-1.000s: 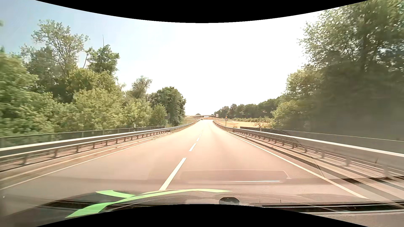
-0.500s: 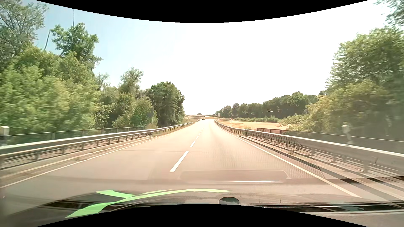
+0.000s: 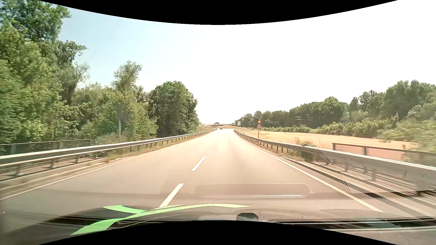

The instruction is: Follow the waypoints while adhering to traffic rules and regulations

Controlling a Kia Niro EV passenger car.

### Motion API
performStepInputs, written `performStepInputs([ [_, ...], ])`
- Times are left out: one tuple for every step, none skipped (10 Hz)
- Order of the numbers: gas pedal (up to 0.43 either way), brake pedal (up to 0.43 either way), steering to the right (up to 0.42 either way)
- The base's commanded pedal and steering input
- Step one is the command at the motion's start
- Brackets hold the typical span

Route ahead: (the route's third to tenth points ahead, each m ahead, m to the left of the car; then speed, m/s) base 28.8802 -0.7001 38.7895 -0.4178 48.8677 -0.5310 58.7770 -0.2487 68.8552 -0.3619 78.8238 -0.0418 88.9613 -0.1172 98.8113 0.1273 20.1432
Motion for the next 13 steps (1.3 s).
performStepInputs([
  [0.138, 0.0, -0.004],
  [0.138, 0.0, -0.004],
  [0.138, 0.0, -0.004],
  [0.138, 0.0, -0.003],
  [0.138, 0.0, -0.003],
  [0.138, 0.0, -0.002],
  [0.13, 0.0, -0.003],
  [0.118, 0.0, -0.003],
  [0.118, 0.0, -0.003],
  [0.11, 0.0, -0.003],
  [0.087, 0.0, -0.002],
  [0.079, 0.0, 0.0],
  [0.079, 0.0, 0.0],
])
